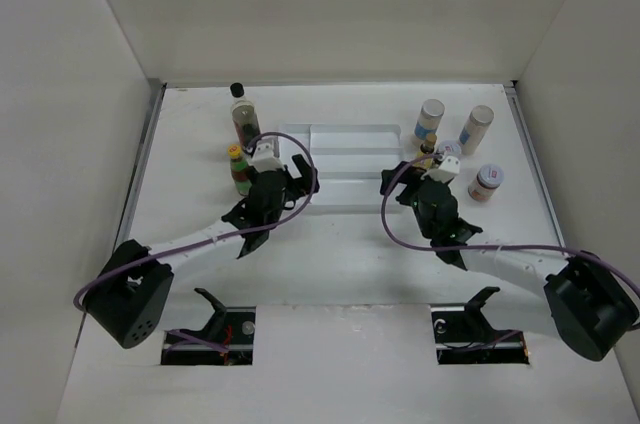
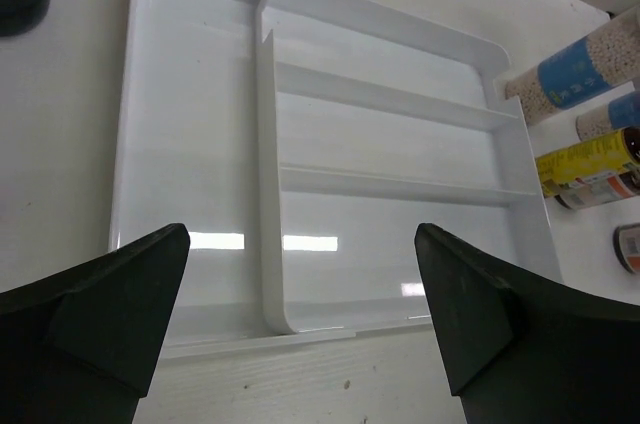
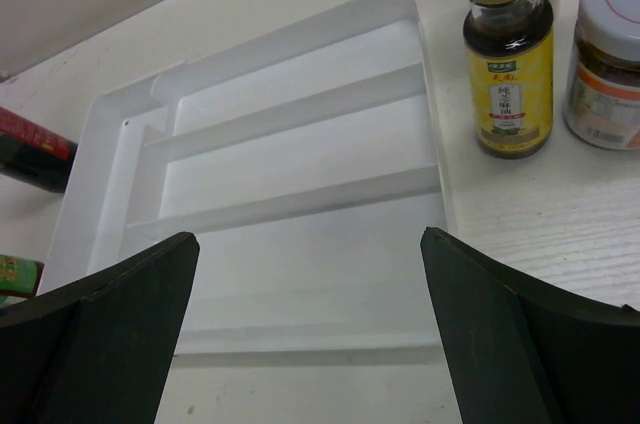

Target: Organize the condiment bottles

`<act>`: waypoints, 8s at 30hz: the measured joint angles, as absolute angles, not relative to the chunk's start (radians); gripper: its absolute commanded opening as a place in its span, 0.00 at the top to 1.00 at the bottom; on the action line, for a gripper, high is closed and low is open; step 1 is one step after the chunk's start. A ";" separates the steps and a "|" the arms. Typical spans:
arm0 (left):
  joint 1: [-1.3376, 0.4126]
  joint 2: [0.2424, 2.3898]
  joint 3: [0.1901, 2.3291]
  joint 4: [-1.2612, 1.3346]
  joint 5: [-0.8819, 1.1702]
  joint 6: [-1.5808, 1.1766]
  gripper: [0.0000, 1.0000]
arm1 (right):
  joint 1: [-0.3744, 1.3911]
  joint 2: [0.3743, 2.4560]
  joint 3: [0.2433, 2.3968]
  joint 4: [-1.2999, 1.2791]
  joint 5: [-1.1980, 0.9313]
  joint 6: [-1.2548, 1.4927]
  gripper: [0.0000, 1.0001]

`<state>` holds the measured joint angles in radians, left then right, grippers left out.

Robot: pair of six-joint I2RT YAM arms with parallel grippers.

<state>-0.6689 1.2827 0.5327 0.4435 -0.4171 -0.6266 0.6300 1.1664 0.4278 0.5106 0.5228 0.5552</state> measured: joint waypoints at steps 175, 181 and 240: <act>-0.613 1.422 0.975 0.110 -0.638 -0.319 0.79 | 0.734 1.330 0.424 0.618 0.252 0.558 0.09; -0.614 1.536 1.024 0.147 -0.608 -0.302 0.79 | 0.734 1.330 0.424 0.618 0.250 0.558 0.09; -0.380 0.952 0.188 0.492 -0.549 -0.710 0.00 | 0.225 1.258 0.886 0.213 0.559 0.332 0.08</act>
